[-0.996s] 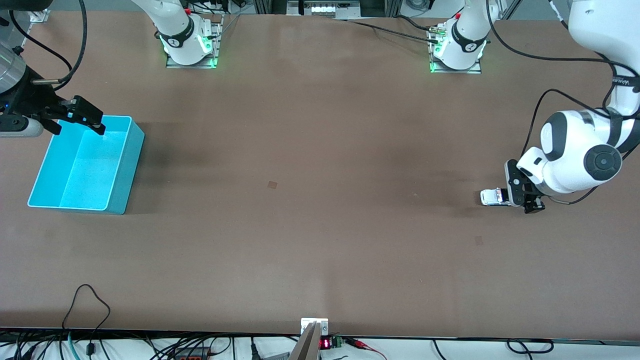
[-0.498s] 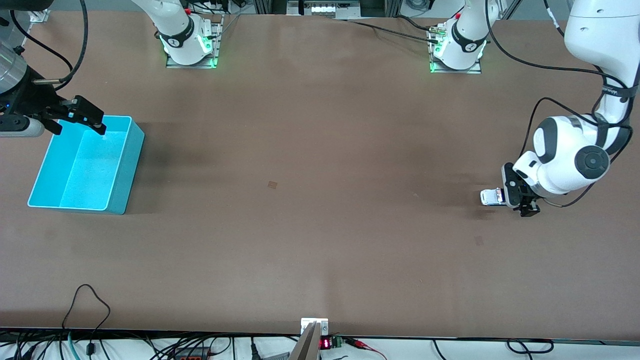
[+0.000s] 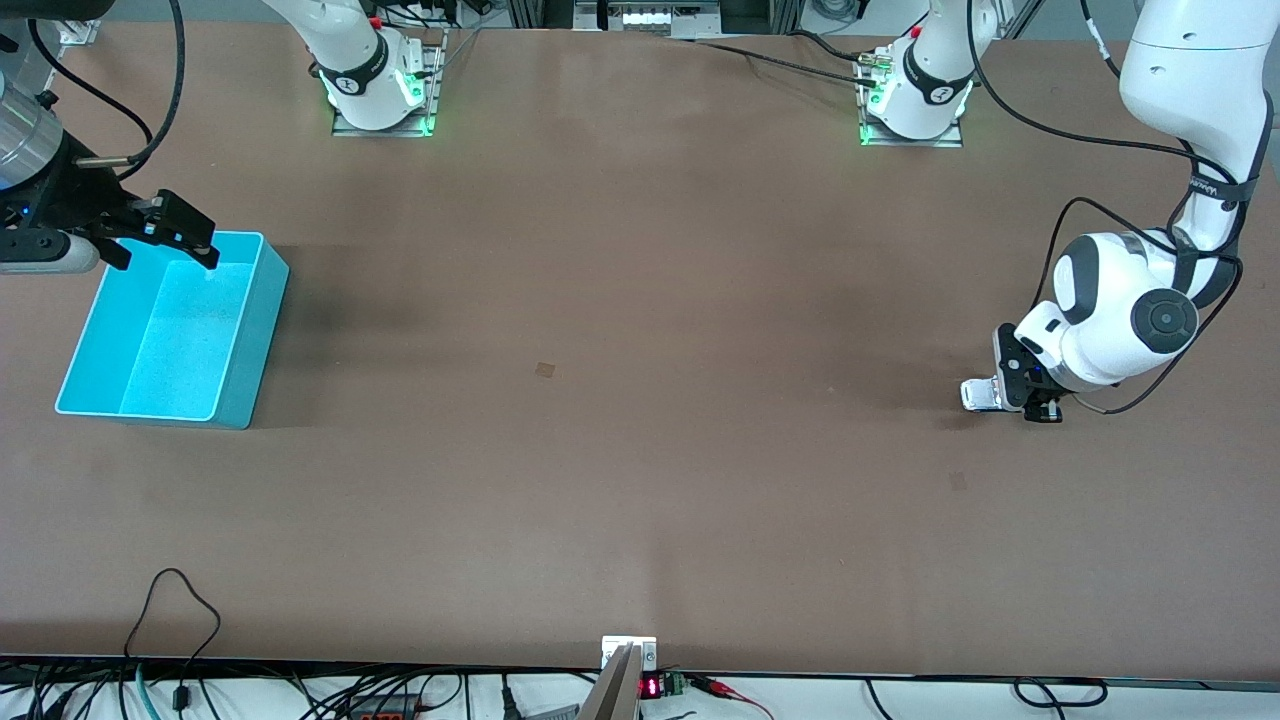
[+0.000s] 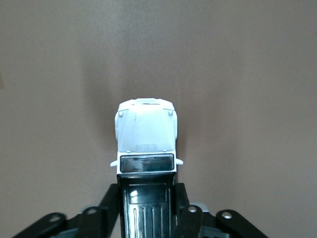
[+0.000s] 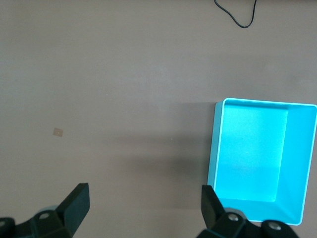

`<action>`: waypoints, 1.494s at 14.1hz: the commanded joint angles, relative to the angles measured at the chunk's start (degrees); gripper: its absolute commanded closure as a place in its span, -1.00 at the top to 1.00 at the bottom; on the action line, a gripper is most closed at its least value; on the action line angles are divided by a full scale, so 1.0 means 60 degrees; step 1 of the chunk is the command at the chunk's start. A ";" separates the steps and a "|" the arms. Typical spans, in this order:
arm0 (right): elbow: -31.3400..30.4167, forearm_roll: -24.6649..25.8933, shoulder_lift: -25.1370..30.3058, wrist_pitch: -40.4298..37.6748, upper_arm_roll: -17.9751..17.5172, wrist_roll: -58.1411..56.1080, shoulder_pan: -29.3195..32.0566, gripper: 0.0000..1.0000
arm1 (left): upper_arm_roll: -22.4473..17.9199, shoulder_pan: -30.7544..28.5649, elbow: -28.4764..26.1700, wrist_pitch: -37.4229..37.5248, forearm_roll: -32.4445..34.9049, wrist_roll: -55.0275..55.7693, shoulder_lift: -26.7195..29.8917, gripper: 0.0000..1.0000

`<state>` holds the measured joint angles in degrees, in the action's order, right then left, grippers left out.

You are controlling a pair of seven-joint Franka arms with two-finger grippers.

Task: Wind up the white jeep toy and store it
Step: 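Press the jeep down and drag it backward with the left gripper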

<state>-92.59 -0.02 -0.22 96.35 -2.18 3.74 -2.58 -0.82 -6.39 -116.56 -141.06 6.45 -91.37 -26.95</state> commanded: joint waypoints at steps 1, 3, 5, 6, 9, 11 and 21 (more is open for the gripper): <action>0.0065 0.0105 0.0066 -0.0077 -0.0017 0.0094 -0.0054 1.00 | 0.0108 -0.0033 0.0017 -0.0103 0.0082 -0.0255 -0.0152 -0.43; 0.0065 0.0105 0.0066 -0.0091 -0.0017 0.0094 -0.0054 1.00 | 0.0108 -0.0107 0.0031 -0.0089 0.0082 -0.0284 -0.0181 -0.47; 0.0065 0.0105 0.0066 -0.0077 -0.0017 0.0094 -0.0025 1.00 | 0.0108 -0.0092 0.0031 -0.0088 0.0068 -0.0285 -0.0240 -0.46; 0.0065 0.0105 0.0066 -0.0077 -0.0017 0.0094 -0.0025 1.00 | 0.0108 -0.0106 0.0031 -0.0045 0.0068 -0.0285 -0.0313 -0.48; 0.0065 0.0105 0.0066 -0.0077 -0.0017 0.0094 -0.0025 1.00 | 0.0093 -0.0368 0.0061 0.0014 0.0068 -0.0314 -0.0591 -0.48; 0.0065 0.0105 0.0066 -0.0077 -0.0017 0.0094 -0.0025 1.00 | 0.0093 -0.0735 0.0090 0.0014 0.0068 -0.0924 -0.0606 -0.49; 0.0065 0.0105 0.0066 -0.0062 -0.0002 0.0094 -0.0025 1.00 | 0.0079 -0.2595 0.0631 -0.0030 0.0068 -0.2786 -0.1206 -0.49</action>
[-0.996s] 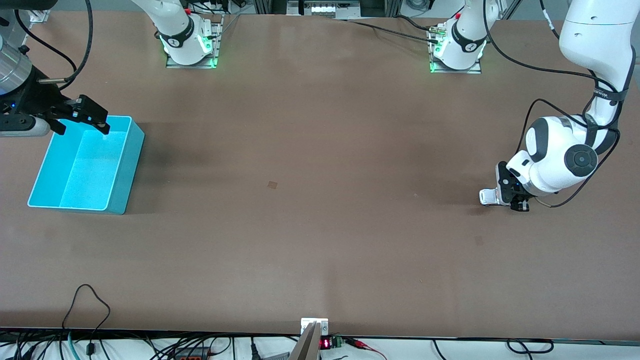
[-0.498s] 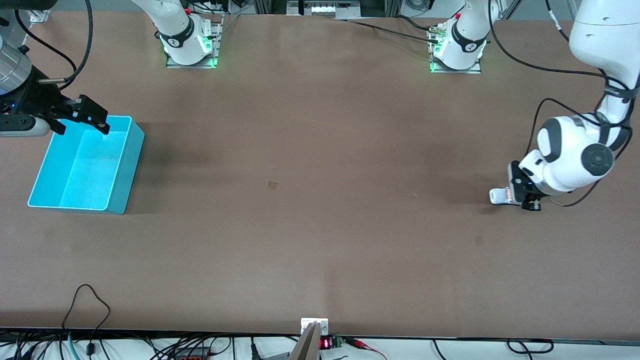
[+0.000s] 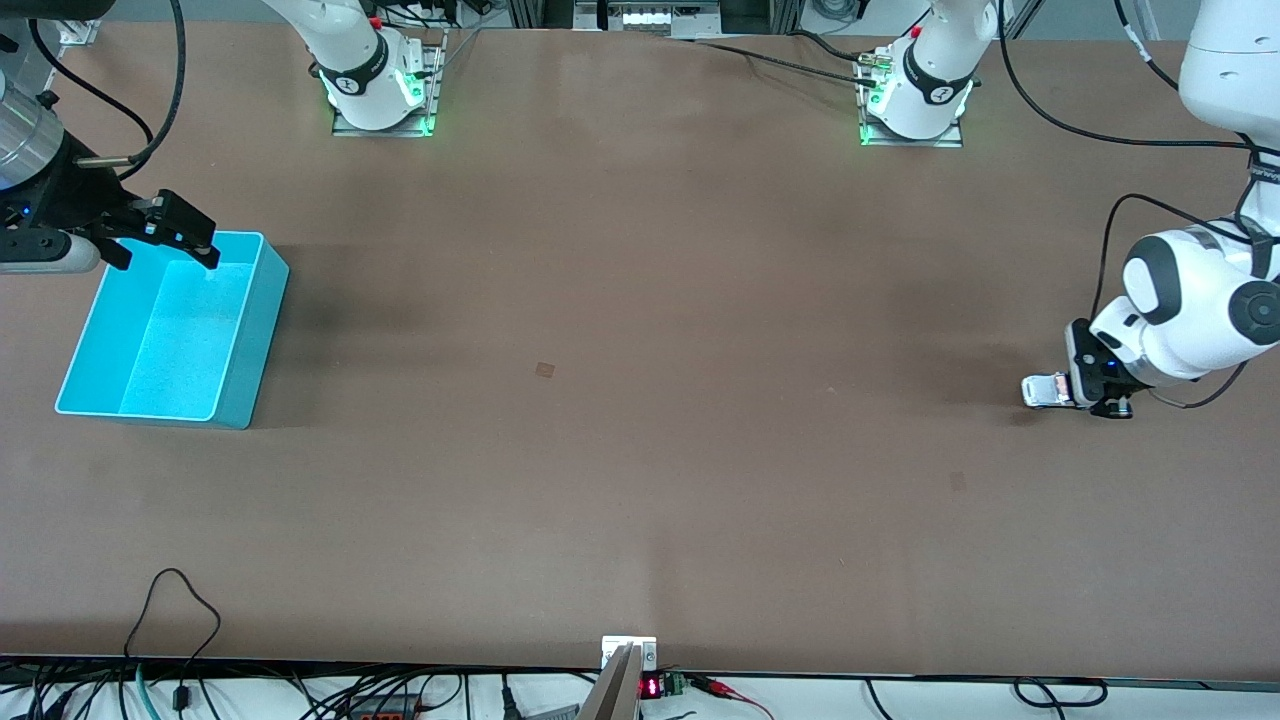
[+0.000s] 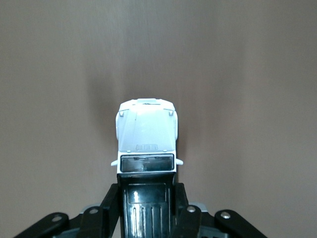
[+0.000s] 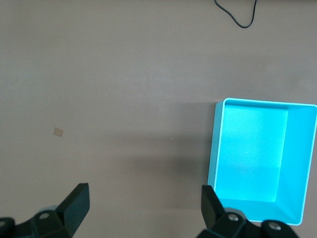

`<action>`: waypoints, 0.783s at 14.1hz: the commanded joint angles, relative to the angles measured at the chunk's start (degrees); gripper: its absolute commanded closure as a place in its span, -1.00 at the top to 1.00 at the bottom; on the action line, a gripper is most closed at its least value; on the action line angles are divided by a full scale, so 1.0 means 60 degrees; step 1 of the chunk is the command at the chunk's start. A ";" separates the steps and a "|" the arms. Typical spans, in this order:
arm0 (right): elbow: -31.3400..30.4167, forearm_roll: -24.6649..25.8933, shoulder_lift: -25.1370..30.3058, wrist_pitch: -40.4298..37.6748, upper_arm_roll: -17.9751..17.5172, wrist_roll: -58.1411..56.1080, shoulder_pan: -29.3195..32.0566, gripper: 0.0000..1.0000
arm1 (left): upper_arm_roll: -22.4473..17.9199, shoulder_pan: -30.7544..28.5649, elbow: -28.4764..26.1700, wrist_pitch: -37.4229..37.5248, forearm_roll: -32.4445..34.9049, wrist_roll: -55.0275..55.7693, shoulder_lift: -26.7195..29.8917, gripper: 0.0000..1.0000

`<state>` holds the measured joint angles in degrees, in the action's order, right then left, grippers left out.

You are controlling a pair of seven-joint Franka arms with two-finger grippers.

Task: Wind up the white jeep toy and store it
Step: 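Press the jeep down and drag it backward with the left gripper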

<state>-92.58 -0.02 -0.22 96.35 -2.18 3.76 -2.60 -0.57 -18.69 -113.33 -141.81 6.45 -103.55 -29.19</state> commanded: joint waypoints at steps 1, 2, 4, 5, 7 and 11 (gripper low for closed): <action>0.0064 0.0105 0.0066 -0.0062 -0.0017 0.0091 -0.0020 1.00 | 0.0051 -0.0735 0.0282 0.0095 0.0068 -0.1108 -0.0963 -0.49; 0.0064 0.0105 0.0066 -0.0062 -0.0017 0.0091 -0.0020 1.00 | 0.0051 -0.0853 0.0429 0.0095 0.0068 -0.1358 -0.1066 -0.49; 0.0064 0.0105 0.0066 -0.0062 -0.0017 0.0091 -0.0020 1.00 | 0.0051 -0.1117 0.0621 0.0095 0.0068 -0.1754 -0.1228 -0.49; 0.0064 0.0105 0.0066 -0.0062 -0.0017 0.0091 -0.0020 1.00 | 0.0051 -0.1220 0.0679 0.0095 0.0068 -0.1886 -0.1243 -0.49; 0.0064 0.0105 0.0066 -0.0062 -0.0017 0.0091 -0.0006 1.00 | 0.0051 -0.1294 0.0767 0.0109 0.0068 -0.2179 -0.1258 -0.49; 0.0064 0.0105 0.0066 -0.0062 -0.0017 0.0091 -0.0005 1.00 | 0.0051 -0.1309 0.0768 0.0124 0.0068 -0.2239 -0.1229 -0.22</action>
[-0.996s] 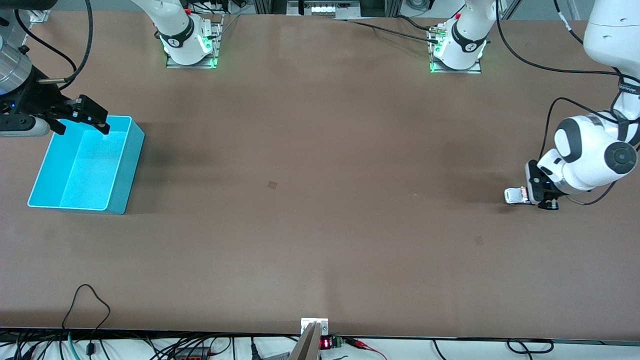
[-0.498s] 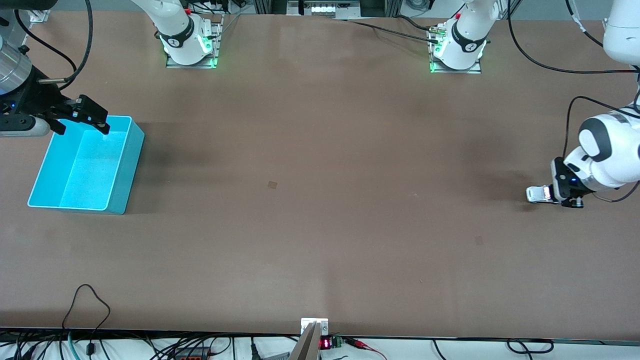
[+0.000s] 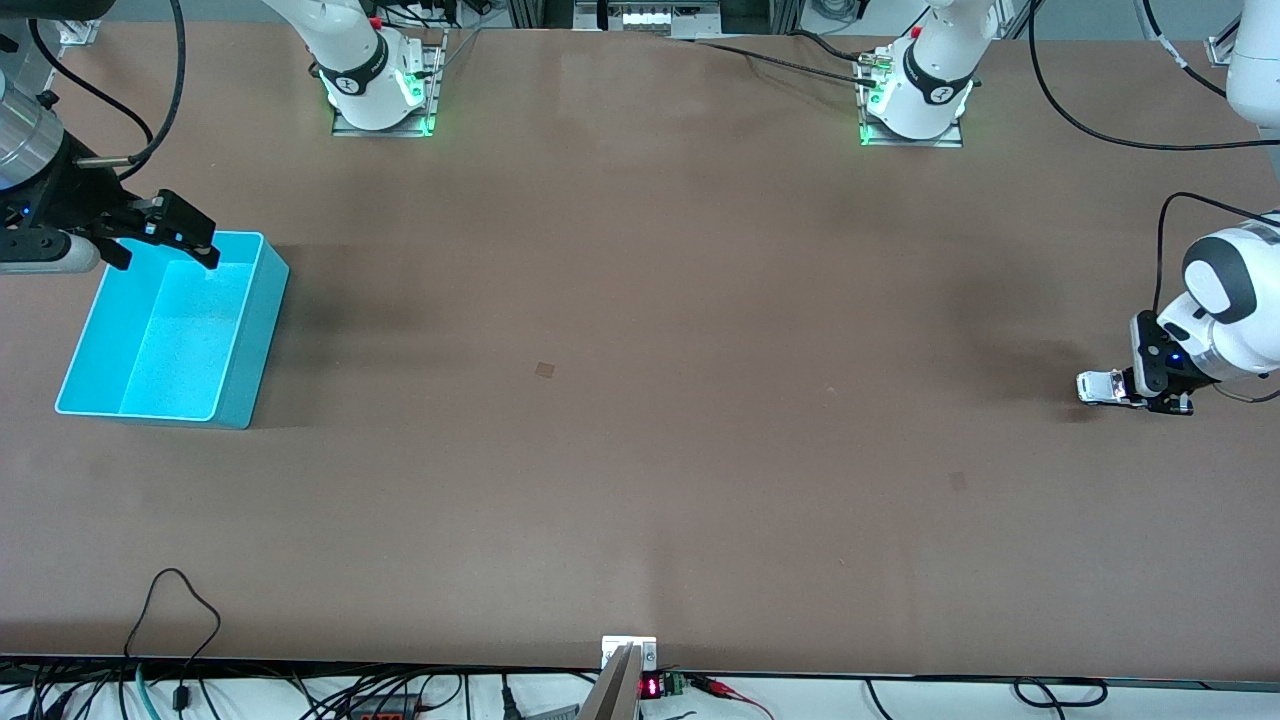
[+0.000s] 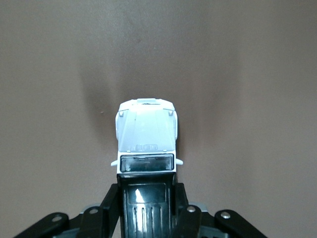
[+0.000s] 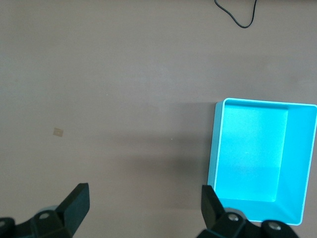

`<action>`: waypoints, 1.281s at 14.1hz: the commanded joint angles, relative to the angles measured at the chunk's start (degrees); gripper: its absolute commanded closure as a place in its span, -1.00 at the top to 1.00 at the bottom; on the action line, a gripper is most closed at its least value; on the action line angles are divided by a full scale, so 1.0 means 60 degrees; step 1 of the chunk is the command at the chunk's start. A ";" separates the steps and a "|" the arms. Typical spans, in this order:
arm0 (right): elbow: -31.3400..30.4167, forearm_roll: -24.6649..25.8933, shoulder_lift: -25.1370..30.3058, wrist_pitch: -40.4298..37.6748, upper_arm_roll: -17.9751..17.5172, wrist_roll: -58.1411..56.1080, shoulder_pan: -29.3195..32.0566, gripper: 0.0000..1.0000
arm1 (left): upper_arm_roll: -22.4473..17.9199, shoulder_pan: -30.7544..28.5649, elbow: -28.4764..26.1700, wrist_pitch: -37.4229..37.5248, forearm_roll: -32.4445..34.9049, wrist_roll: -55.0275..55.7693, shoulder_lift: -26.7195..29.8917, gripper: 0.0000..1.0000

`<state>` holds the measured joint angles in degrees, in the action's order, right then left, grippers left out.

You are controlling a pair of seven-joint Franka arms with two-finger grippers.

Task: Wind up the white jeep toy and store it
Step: 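Release the jeep and lift the left gripper off it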

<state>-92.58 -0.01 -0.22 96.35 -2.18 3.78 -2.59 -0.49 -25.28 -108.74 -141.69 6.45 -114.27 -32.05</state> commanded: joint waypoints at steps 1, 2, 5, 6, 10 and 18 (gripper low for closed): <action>0.0064 0.0105 0.0065 -0.0062 -0.0018 0.0089 -0.0007 1.00 | 0.0053 -0.0240 0.0018 0.0133 0.0053 -0.0451 -0.0709 0.99; 0.0064 0.0105 0.0065 -0.0062 -0.0018 0.0089 -0.0007 1.00 | 0.0053 -0.0211 0.0062 0.0148 0.0010 -0.0379 -0.0636 1.00; 0.0064 0.0105 0.0065 -0.0062 -0.0003 0.0089 -0.0007 1.00 | 0.0300 -0.0036 0.0717 0.1663 -0.0035 -0.0261 -0.0109 1.00; 0.0064 0.0105 0.0065 -0.0062 -0.0003 0.0089 -0.0007 1.00 | 0.0505 -0.0035 0.1142 0.2614 -0.0035 -0.0029 -0.0006 1.00; 0.0064 0.0105 0.0065 -0.0062 -0.0003 0.0089 0.0007 1.00 | 0.0712 0.0578 0.2083 0.4905 0.0082 0.1668 0.0535 1.00; 0.0064 0.0105 0.0065 -0.0048 -0.0003 0.0089 0.0008 1.00 | 0.1676 0.1576 0.4424 0.9079 0.0068 0.7317 0.0888 1.00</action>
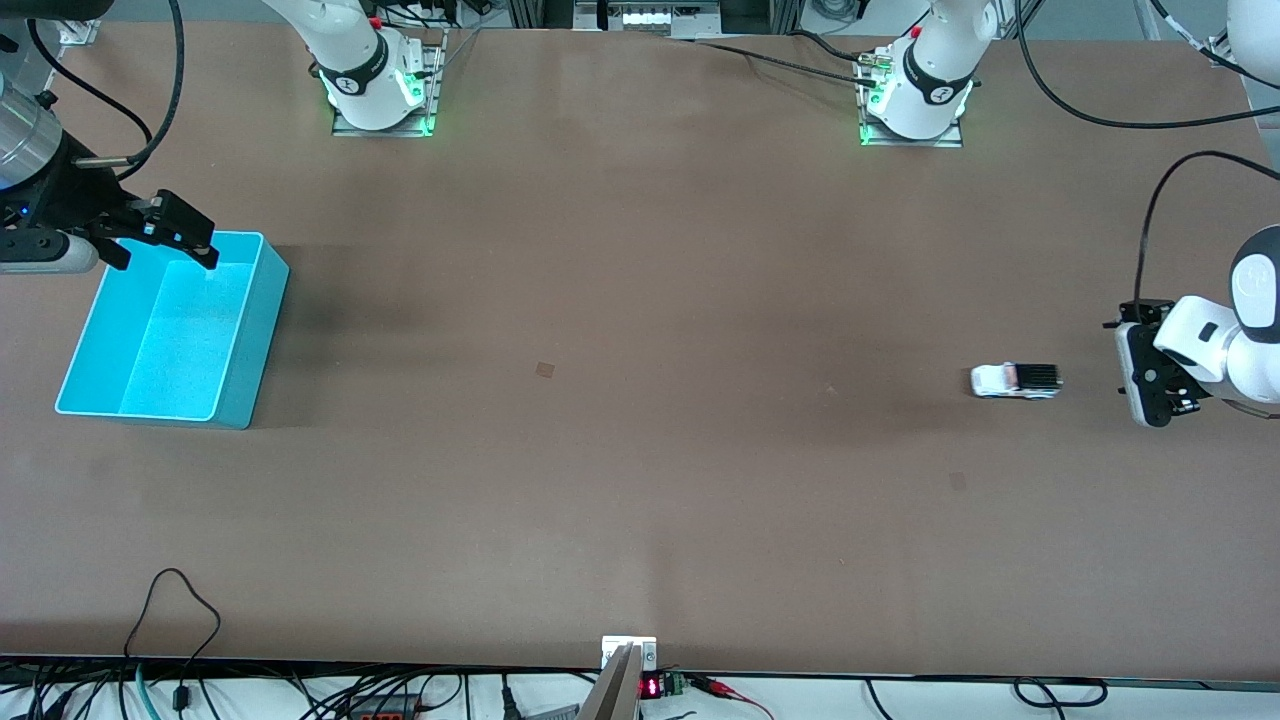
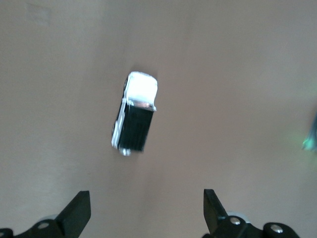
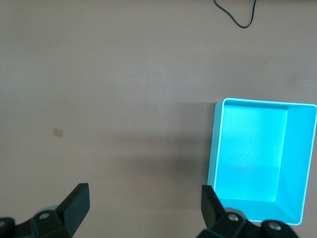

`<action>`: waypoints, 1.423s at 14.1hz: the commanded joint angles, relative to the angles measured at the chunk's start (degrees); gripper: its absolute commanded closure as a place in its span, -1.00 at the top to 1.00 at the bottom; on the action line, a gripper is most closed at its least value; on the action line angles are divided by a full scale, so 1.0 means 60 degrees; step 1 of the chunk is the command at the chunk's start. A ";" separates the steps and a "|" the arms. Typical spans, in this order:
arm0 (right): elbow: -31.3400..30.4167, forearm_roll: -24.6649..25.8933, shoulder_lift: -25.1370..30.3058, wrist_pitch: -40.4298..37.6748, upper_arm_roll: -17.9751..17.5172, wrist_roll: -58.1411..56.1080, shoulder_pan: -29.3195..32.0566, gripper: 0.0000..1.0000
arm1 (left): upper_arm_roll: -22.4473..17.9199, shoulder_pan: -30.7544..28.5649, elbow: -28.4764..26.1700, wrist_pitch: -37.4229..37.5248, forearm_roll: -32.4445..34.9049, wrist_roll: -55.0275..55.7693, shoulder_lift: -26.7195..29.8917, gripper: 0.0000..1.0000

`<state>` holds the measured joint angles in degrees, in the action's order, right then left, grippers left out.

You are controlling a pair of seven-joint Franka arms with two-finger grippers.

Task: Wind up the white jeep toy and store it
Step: 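Release the jeep and lift the left gripper off it, then raise the left gripper away while the jeep rolls toward the box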

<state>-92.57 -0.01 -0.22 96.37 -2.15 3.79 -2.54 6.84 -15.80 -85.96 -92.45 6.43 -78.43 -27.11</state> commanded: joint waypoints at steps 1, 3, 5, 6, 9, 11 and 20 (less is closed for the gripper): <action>0.0062 0.0104 0.0066 -0.0051 -0.0023 0.0086 -0.0001 1.00 | 0.0718 -0.0003 0.0906 0.1297 0.0070 0.2267 0.0151 1.00; 0.0062 0.0104 0.0066 -0.0051 -0.0009 0.0086 -0.0001 1.00 | 0.0911 0.0359 0.1114 0.1682 0.0056 0.3851 0.0573 1.00; 0.0062 0.0104 0.0066 -0.0051 -0.0009 0.0086 -0.0001 1.00 | 0.0765 0.1005 0.1099 0.1682 0.0026 0.5637 0.1015 1.00; 0.0062 0.0104 0.0066 -0.0051 -0.0009 0.0086 -0.0001 1.00 | 0.0706 0.1268 0.0998 0.1639 0.0041 0.6327 0.1278 1.00; 0.0062 0.0104 0.0066 -0.0051 -0.0009 0.0086 -0.0001 1.00 | 0.0473 0.1708 0.0369 0.1173 -0.0163 0.8946 0.2200 1.00; 0.0062 0.0104 0.0066 -0.0051 -0.0009 0.0086 -0.0001 1.00 | -0.0111 0.2250 -0.0333 0.0121 -0.0280 1.1070 0.2903 1.00; 0.0062 0.0104 0.0066 -0.0051 -0.0009 0.0086 -0.0001 1.00 | -0.1782 0.3117 -0.2050 -0.0808 -0.1582 1.2045 0.4766 1.00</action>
<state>-92.56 -0.01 -0.22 96.37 -2.13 3.79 -2.53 -1.22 1.46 -93.60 -95.14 0.15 -8.46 -2.31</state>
